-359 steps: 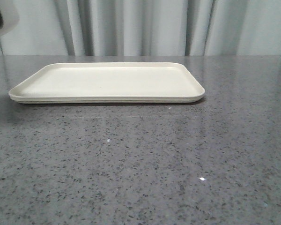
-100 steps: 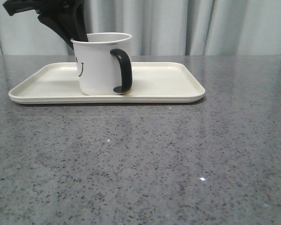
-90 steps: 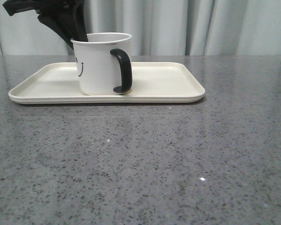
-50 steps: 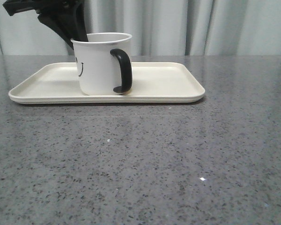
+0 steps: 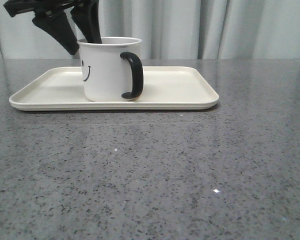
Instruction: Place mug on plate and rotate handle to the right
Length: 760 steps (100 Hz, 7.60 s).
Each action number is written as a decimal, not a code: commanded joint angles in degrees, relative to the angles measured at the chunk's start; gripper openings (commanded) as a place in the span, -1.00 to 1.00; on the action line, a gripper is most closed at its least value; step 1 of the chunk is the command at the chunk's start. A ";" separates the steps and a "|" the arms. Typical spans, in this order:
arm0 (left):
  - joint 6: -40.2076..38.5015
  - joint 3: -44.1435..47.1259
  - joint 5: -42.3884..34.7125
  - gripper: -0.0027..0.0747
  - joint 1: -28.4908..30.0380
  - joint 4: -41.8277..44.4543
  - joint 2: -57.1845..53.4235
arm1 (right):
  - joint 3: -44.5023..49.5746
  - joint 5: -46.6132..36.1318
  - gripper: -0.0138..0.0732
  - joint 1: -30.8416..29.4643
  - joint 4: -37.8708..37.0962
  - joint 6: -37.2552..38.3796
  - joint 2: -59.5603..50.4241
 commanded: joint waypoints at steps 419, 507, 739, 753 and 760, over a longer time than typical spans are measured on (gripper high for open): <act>-0.53 55.46 -20.86 0.16 14.27 8.95 -68.45 | -43.96 -9.58 0.78 29.36 3.21 6.23 67.69; -0.53 55.46 -20.86 0.16 14.27 8.95 -68.45 | -43.96 -11.88 0.28 30.08 3.21 7.49 71.65; -0.53 55.46 -20.86 0.16 14.27 8.95 -68.45 | -88.02 33.02 -0.82 21.75 24.92 -47.06 88.32; -0.53 55.46 -20.86 0.16 14.27 8.95 -68.45 | -87.85 33.02 -0.82 21.75 25.18 -47.38 88.50; -0.53 55.46 -20.86 0.16 14.27 8.95 -68.45 | -87.77 33.02 -0.82 21.75 25.18 -47.37 88.81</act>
